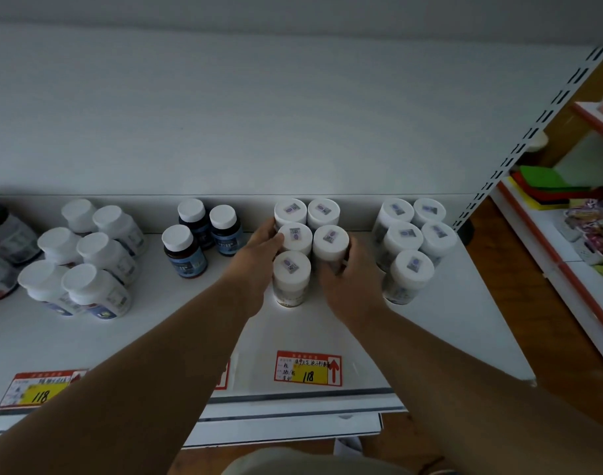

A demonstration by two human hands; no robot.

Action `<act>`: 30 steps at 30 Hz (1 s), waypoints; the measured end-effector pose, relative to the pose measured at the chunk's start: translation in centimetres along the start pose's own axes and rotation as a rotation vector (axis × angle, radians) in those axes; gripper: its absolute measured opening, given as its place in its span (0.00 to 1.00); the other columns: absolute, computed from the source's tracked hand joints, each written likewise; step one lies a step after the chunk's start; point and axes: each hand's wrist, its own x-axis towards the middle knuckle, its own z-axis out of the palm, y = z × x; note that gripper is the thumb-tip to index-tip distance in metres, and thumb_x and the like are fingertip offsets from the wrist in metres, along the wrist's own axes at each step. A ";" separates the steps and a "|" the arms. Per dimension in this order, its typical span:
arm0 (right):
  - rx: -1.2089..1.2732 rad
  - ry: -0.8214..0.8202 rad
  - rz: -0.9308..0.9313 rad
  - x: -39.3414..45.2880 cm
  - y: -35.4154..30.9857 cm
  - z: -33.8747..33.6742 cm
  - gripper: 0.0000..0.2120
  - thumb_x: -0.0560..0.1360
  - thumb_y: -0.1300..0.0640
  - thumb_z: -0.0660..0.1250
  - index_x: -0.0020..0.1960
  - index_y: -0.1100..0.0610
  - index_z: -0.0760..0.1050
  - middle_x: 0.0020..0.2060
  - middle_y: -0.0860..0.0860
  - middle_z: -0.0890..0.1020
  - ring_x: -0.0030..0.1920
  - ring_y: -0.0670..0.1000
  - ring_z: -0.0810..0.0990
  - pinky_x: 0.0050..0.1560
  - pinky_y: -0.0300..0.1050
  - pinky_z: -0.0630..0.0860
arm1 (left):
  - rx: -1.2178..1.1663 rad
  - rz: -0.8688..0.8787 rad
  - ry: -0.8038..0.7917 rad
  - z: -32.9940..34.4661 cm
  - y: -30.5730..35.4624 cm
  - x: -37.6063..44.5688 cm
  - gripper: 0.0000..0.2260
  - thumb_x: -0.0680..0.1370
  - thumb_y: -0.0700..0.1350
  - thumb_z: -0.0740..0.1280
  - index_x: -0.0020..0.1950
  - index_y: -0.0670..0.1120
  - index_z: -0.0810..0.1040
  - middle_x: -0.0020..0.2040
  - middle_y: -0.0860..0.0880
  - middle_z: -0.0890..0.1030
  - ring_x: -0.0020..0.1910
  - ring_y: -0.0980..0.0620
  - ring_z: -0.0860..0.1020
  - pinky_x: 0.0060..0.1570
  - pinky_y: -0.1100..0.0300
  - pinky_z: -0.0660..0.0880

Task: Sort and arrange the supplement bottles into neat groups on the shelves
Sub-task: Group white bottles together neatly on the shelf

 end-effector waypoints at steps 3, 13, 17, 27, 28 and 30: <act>-0.051 -0.014 -0.032 0.7 0.2 0.1 0.16 0.75 0.51 0.69 0.60 0.52 0.71 0.52 0.48 0.78 0.53 0.47 0.77 0.50 0.39 0.72 | -0.003 -0.004 0.009 -0.1 -0.1 0.2 0.16 0.83 0.44 0.60 0.48 0.67 0.76 0.44 0.67 0.82 0.50 0.60 0.80 0.59 0.58 0.75; 0.007 -0.089 -0.062 1.9 0.4 -0.1 0.21 0.72 0.53 0.71 0.64 0.48 0.71 0.56 0.44 0.80 0.57 0.44 0.78 0.59 0.49 0.77 | 0.018 0.010 0.003 0.1 0.2 -0.1 0.16 0.84 0.44 0.59 0.48 0.66 0.76 0.39 0.68 0.82 0.49 0.60 0.80 0.61 0.57 0.75; 0.007 -0.108 -0.019 1.6 0.3 -0.3 0.26 0.70 0.47 0.71 0.65 0.46 0.68 0.59 0.44 0.79 0.60 0.45 0.77 0.61 0.54 0.77 | 0.037 0.022 0.039 0.0 0.4 -0.8 0.14 0.84 0.46 0.59 0.61 0.64 0.76 0.51 0.62 0.82 0.53 0.59 0.79 0.62 0.57 0.74; -0.106 -0.048 -0.064 -5.5 -0.8 -0.5 0.19 0.73 0.53 0.71 0.62 0.51 0.70 0.53 0.46 0.75 0.52 0.45 0.74 0.50 0.40 0.71 | 0.528 0.176 0.241 -1.9 -3.0 -6.3 0.13 0.78 0.40 0.67 0.57 0.56 0.74 0.52 0.59 0.80 0.50 0.60 0.78 0.48 0.61 0.75; -0.109 -0.091 -0.084 -5.9 -0.9 0.0 0.19 0.73 0.52 0.71 0.62 0.51 0.70 0.53 0.45 0.76 0.52 0.44 0.74 0.50 0.38 0.71 | 0.562 0.193 0.215 -1.9 -3.2 -6.6 0.12 0.77 0.41 0.69 0.55 0.56 0.75 0.50 0.60 0.81 0.49 0.62 0.79 0.47 0.63 0.74; -0.111 -0.116 -0.103 -6.2 -1.0 0.7 0.18 0.74 0.50 0.71 0.60 0.49 0.70 0.54 0.45 0.77 0.53 0.44 0.75 0.50 0.39 0.72 | 0.559 0.210 0.190 -1.8 -3.3 -6.7 0.10 0.76 0.44 0.72 0.53 0.56 0.76 0.48 0.60 0.82 0.47 0.63 0.79 0.45 0.65 0.74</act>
